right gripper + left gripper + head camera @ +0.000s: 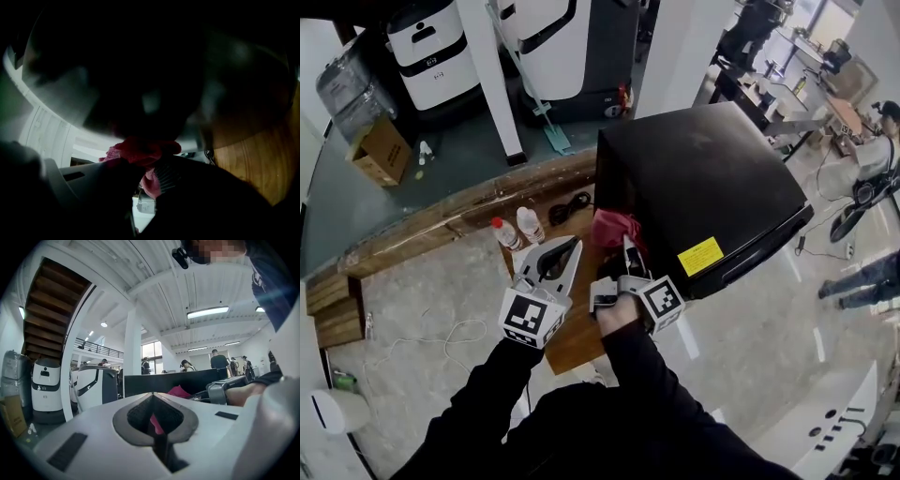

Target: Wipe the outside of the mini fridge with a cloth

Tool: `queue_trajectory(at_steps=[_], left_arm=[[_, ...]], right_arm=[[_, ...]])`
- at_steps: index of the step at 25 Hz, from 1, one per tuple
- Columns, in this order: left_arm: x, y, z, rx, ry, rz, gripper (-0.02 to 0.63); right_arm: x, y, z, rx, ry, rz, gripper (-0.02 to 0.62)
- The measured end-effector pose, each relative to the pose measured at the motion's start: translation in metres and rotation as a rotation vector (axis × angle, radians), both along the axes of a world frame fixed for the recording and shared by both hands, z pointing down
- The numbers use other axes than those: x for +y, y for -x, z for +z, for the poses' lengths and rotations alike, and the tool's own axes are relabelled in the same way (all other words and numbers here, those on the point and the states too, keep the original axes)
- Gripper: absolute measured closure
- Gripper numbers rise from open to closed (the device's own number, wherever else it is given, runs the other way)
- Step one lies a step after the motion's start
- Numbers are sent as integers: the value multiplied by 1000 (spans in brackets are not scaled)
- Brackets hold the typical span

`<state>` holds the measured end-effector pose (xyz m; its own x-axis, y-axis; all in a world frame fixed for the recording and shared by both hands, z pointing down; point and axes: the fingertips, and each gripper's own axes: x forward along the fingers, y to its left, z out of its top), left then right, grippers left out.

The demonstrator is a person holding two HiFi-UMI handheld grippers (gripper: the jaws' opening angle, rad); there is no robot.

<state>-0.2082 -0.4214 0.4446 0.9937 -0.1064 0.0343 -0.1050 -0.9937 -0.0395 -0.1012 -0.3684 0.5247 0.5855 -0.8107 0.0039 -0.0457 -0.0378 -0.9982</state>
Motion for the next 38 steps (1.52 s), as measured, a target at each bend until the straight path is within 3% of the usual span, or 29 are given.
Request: queue_trajectory(at_steps=[6, 15, 25, 30, 34, 38], left_arm=[[-9, -9, 31, -53, 7, 15, 600], [-8, -38, 124, -120, 56, 93, 600], [-8, -60, 213, -220, 92, 126, 600], [-10, -56, 217, -218, 138, 118, 600], [-19, -51, 214, -226, 129, 102, 600], [-36, -47, 184, -190, 126, 60, 600]], right_arm=[[2, 2, 56, -89, 42, 50, 529], [8, 2, 162, -176, 91, 108, 531], [8, -2, 247, -154, 119, 110, 531], [17, -2, 293, -183, 220, 114, 533], [18, 3, 301, -195, 248, 98, 535], [-22, 14, 239, -98, 179, -32, 535]])
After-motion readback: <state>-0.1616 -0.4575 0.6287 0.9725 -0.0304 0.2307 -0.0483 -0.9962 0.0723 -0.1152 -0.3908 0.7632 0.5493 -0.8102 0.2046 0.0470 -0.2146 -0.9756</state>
